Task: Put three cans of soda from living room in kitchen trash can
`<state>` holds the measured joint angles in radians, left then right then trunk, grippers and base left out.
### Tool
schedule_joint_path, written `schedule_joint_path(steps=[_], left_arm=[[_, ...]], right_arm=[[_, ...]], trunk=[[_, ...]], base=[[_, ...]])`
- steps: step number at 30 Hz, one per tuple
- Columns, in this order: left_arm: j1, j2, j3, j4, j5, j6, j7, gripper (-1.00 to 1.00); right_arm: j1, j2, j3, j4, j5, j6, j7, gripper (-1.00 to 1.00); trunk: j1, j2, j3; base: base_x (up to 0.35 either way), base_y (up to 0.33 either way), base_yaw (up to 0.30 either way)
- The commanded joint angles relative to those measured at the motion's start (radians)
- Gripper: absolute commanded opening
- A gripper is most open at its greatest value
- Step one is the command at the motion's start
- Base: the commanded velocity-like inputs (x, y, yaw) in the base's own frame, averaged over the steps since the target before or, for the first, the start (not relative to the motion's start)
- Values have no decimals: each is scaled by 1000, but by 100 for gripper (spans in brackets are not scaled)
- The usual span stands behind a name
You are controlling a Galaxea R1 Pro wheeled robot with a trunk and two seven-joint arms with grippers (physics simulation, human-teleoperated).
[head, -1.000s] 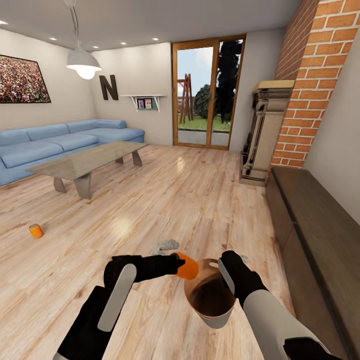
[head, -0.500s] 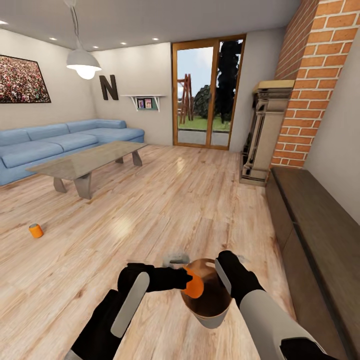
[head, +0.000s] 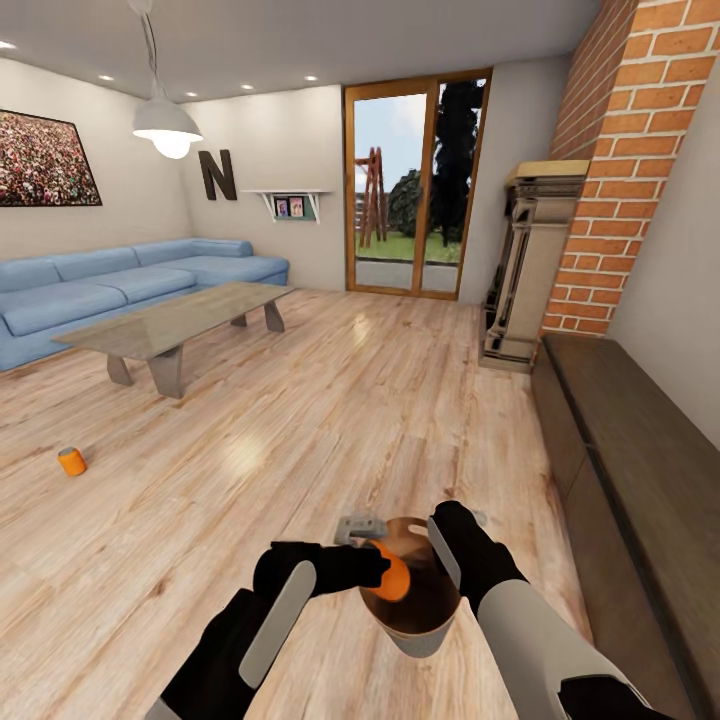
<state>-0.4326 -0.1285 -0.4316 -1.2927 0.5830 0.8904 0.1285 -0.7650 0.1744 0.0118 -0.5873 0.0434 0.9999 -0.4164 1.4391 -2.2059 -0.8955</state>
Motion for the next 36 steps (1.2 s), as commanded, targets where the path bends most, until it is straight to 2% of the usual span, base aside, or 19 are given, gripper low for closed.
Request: schedule_joint_path(steps=[1, 12, 18, 22, 29, 30, 36], left_arm=[[0, 0, -3, 2, 1, -8, 5, -100], [-1, -6, -20, 92, 1, -104, 28, -100], [-18, -12, -21, 180, 1, -181, 31, -100], [-31, -16, -21, 228, 1, -235, 31, -100], [-36, -20, -21, 254, 1, -256, 31, -100], [-36, -20, -22, 258, 1, -258, 31, 100], [-37, -24, -28, 281, 0, -261, 32, 100]], right_arm=[[0, 0, 0, 0, -3, -1, 1, -100], [-1, 0, 5, 1, -6, 0, 8, -100], [-1, 0, 7, 1, -35, 2, 9, -100], [-1, 0, 11, 1, -40, 2, 8, -100], [-1, 0, 14, 1, -42, 3, 10, -100], [-1, 0, 14, 1, -42, 3, 10, -100], [-1, 0, 14, 1, -42, 3, 10, -100]], trunk=[[0, 0, 0], [0, 0, 0], [0, 0, 0], [0, 0, 0], [0, 0, 0], [0, 0, 0], [0, 0, 0]], base=[[0, 0, 0], [0, 0, 0], [0, 0, 0], [0, 0, 0], [0, 0, 0], [0, 0, 0], [0, 0, 0]])
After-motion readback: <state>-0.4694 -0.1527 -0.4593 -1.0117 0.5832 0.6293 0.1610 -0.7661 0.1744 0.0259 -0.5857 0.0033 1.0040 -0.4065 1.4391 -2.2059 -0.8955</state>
